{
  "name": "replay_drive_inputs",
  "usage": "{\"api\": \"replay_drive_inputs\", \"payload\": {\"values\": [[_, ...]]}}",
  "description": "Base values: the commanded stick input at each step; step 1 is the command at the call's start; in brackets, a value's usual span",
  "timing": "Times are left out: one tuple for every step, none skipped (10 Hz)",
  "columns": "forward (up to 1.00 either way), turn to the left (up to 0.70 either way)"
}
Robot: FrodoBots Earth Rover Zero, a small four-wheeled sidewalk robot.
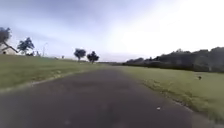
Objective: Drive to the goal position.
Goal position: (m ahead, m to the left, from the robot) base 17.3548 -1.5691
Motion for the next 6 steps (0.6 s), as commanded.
{"api": "replay_drive_inputs", "payload": {"values": [[1.00, 0.00], [1.00, 0.00], [1.00, 0.00], [1.00, 0.00], [1.00, 0.00], [1.00, 0.00]]}}
